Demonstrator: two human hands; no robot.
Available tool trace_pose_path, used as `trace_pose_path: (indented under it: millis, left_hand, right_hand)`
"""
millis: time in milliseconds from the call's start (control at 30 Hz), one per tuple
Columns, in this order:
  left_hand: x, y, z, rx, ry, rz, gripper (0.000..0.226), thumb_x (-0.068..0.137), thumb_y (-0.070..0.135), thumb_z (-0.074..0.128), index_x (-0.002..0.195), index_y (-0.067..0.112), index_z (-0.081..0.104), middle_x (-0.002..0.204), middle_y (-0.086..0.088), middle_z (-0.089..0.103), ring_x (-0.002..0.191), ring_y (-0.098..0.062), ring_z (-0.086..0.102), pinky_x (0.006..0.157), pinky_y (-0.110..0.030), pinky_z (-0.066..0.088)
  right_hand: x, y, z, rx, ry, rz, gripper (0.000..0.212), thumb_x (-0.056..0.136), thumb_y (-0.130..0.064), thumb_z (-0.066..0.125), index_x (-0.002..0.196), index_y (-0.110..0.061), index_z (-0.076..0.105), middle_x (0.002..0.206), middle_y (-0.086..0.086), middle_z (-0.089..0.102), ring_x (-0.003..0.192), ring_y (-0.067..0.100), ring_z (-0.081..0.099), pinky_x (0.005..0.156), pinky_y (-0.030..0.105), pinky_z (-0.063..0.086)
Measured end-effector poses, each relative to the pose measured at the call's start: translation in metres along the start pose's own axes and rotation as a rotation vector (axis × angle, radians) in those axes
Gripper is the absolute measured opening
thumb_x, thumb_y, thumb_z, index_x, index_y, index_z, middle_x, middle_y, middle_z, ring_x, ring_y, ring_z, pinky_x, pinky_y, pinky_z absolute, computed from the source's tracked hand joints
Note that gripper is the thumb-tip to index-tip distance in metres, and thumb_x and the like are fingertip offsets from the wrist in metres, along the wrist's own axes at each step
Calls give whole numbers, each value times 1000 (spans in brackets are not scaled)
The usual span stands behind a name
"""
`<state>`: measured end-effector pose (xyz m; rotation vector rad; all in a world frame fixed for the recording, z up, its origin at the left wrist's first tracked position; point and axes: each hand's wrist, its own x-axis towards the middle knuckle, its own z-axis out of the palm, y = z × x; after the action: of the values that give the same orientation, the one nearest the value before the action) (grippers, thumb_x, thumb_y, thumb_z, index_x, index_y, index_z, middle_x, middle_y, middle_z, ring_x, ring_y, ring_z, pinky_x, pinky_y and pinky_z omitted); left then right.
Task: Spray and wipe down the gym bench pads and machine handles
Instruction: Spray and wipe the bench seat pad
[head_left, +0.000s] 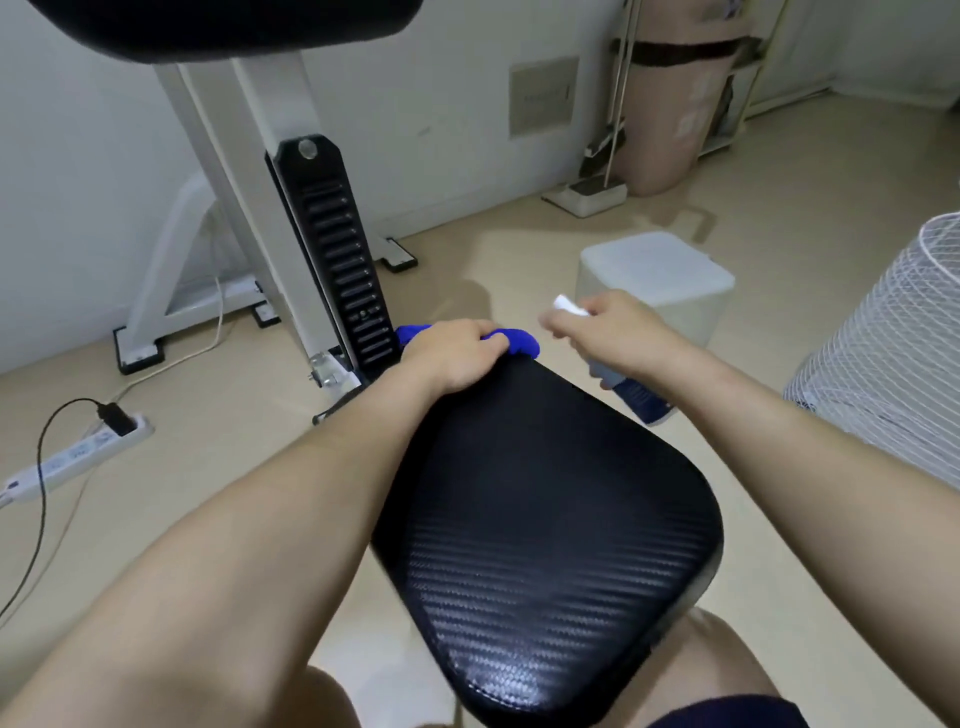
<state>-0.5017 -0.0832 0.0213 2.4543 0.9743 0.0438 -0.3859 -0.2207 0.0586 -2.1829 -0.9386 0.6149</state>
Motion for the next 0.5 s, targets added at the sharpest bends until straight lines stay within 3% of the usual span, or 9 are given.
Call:
trace_pose_path:
  millis: [67,133,200,333,433,500]
  left_hand:
    - [-6,22,0,-2,-48,24,35,90,43,37,106,44,67,109,14,65,107,-16,55,80,-30,39]
    - [-11,58,10,76,-153,137,30,87,45,42,89,39,71,94,13,65,95,-15,57,79,-31,46]
    - [-23,96,25,195,-280,266,25,85,45,47,88,34,70,92,11,64,91,-15,57,80,-32,49]
    - [-40,112,38,270,-320,400,33,85,46,47,67,23,61,68,9,58,81,-18,56,68,-32,46]
    - [-67,105,42,122,-290,504,26,89,46,46,91,38,70,89,13,66,97,-14,56,87,-33,48]
    - [-92,103,50,20,-213,716,27,88,44,47,105,45,69,107,20,66,110,-7,54,102,-31,39]
  right_hand:
    - [-2,11,-8,120,113,-18,57,86,-52,57,94,4,61,71,6,56,53,22,57,57,33,50]
    - [-2,15,-13,182,183,-78,59,85,-58,57,88,1,65,68,3,59,53,22,58,60,35,51]
    - [-4,17,-21,140,224,-118,61,85,-62,56,79,-2,66,63,3,61,51,20,56,60,35,51]
    - [-21,35,-52,344,56,13,59,84,-63,58,73,-5,62,53,9,55,42,21,49,47,26,44]
    - [-30,53,-55,230,-165,38,66,83,-69,51,72,-5,62,53,10,54,43,21,49,50,28,44]
    - [-34,60,-51,187,-280,30,69,86,-71,43,65,-7,59,50,9,53,44,22,49,55,32,46]
